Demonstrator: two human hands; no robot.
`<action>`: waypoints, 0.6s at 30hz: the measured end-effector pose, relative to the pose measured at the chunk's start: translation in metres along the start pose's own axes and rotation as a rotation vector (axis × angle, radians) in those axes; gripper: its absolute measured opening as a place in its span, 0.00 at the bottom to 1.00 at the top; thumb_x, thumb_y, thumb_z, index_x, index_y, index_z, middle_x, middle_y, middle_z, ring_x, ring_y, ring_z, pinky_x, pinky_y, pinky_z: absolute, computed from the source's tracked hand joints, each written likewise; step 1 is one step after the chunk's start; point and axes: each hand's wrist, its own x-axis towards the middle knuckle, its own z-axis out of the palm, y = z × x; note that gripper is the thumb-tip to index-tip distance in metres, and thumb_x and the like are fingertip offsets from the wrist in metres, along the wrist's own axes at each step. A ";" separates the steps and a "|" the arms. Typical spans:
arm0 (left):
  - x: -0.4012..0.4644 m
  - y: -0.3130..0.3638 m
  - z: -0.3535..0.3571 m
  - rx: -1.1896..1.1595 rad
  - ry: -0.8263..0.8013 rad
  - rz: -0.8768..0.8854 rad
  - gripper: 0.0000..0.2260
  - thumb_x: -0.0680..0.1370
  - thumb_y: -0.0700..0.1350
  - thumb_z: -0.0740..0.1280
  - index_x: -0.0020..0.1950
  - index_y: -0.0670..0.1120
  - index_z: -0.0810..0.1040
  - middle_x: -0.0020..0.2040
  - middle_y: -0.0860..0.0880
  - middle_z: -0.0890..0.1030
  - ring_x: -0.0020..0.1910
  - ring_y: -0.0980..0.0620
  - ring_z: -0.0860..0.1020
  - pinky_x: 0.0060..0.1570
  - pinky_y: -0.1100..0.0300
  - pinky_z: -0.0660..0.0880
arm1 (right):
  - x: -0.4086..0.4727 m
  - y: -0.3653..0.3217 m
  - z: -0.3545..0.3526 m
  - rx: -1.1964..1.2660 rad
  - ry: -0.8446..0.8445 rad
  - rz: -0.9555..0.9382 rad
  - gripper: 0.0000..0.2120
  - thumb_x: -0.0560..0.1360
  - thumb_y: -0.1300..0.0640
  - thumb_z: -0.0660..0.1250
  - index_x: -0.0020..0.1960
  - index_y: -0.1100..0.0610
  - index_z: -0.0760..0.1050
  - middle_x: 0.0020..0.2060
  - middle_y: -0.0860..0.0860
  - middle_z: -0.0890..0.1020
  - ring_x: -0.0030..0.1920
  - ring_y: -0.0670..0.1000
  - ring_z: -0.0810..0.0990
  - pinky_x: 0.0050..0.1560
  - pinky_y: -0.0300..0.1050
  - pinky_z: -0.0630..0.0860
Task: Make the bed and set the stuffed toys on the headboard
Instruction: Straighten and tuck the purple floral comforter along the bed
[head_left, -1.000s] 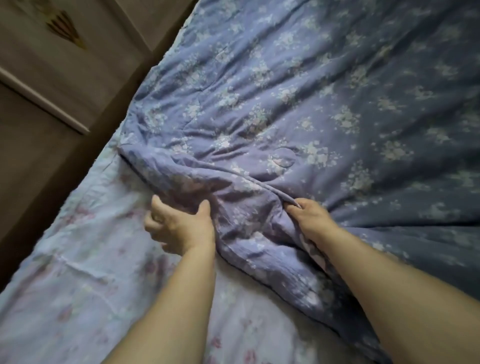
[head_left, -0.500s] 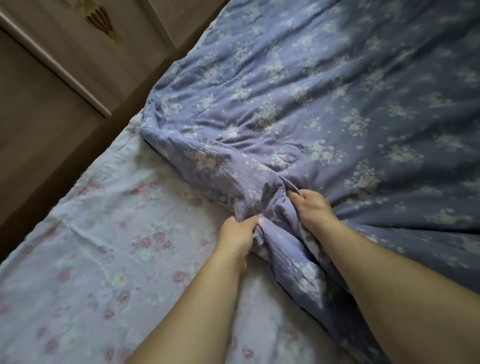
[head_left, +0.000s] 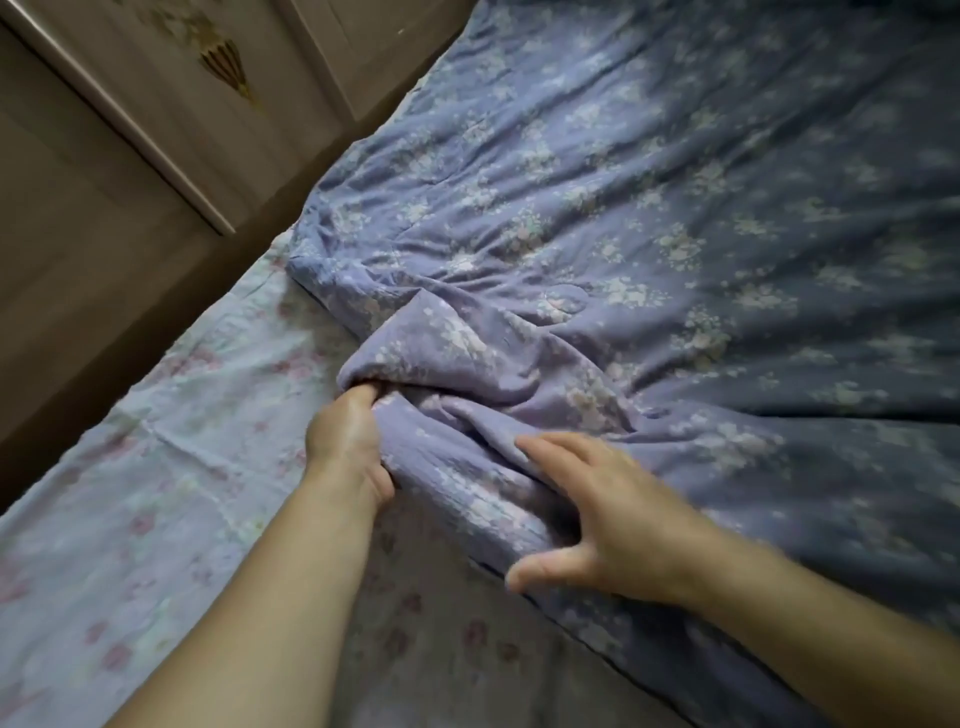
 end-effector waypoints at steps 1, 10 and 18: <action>-0.004 0.008 -0.005 -0.012 -0.034 -0.010 0.15 0.76 0.47 0.66 0.56 0.38 0.79 0.54 0.39 0.81 0.47 0.42 0.81 0.46 0.50 0.78 | -0.002 -0.002 0.009 -0.203 0.024 -0.038 0.49 0.62 0.27 0.65 0.75 0.50 0.57 0.69 0.47 0.67 0.68 0.50 0.67 0.68 0.46 0.65; -0.026 0.060 -0.047 -0.241 -0.269 0.135 0.15 0.80 0.49 0.54 0.43 0.43 0.76 0.29 0.49 0.82 0.28 0.54 0.81 0.32 0.65 0.78 | 0.034 -0.086 0.029 0.185 -0.013 -0.067 0.12 0.78 0.51 0.60 0.60 0.53 0.70 0.56 0.55 0.80 0.55 0.59 0.77 0.50 0.51 0.74; -0.031 0.101 -0.110 -0.272 -0.100 0.347 0.35 0.82 0.46 0.53 0.13 0.43 0.70 0.18 0.54 0.73 0.18 0.61 0.72 0.22 0.72 0.70 | 0.080 -0.183 0.077 0.619 -0.107 -0.108 0.07 0.78 0.57 0.58 0.48 0.55 0.74 0.46 0.56 0.78 0.46 0.50 0.71 0.52 0.51 0.72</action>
